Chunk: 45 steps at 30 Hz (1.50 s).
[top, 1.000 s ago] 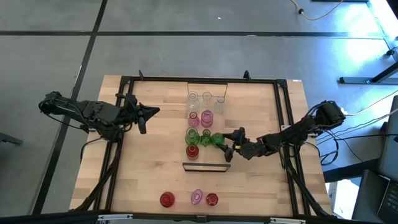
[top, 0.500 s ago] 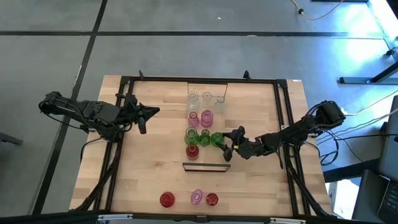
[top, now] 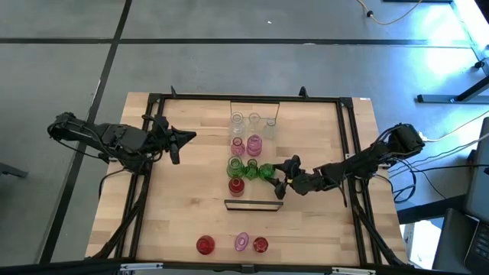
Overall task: Sort vases onto shelf
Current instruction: Put the green vase on the shelf aligned with the other green vases
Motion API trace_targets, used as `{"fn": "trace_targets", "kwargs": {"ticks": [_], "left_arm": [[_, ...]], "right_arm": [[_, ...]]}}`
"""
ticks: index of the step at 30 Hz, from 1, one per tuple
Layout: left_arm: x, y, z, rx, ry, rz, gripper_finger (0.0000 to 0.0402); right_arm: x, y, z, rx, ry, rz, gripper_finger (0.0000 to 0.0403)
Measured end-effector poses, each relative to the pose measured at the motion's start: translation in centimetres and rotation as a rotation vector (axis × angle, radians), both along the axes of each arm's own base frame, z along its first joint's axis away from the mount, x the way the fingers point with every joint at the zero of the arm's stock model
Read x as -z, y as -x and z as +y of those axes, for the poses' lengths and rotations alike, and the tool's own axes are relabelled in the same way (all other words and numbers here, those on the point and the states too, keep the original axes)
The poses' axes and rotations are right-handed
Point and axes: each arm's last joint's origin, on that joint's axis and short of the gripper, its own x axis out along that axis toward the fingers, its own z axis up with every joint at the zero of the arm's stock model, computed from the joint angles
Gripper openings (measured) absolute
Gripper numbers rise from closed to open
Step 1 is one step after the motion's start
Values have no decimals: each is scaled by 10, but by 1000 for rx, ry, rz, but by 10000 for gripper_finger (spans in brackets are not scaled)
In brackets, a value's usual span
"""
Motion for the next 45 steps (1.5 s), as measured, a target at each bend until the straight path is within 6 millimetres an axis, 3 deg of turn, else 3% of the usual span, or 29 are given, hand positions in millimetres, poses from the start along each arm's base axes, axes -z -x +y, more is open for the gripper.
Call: {"fn": "trace_targets", "kwargs": {"ticks": [28,31,38,45], "left_arm": [[0,0,0,-2,6,-3,0],[0,0,0,-2,6,-4,0],[0,0,0,-2,6,-3,0],[0,0,0,-1,6,-3,0]], "right_arm": [[1,1,-1,54,-76,-15,284],[2,1,-1,60,-100,-11,304],[5,4,-1,81,-118,12,392],[5,3,0,50,-140,16,374]]}}
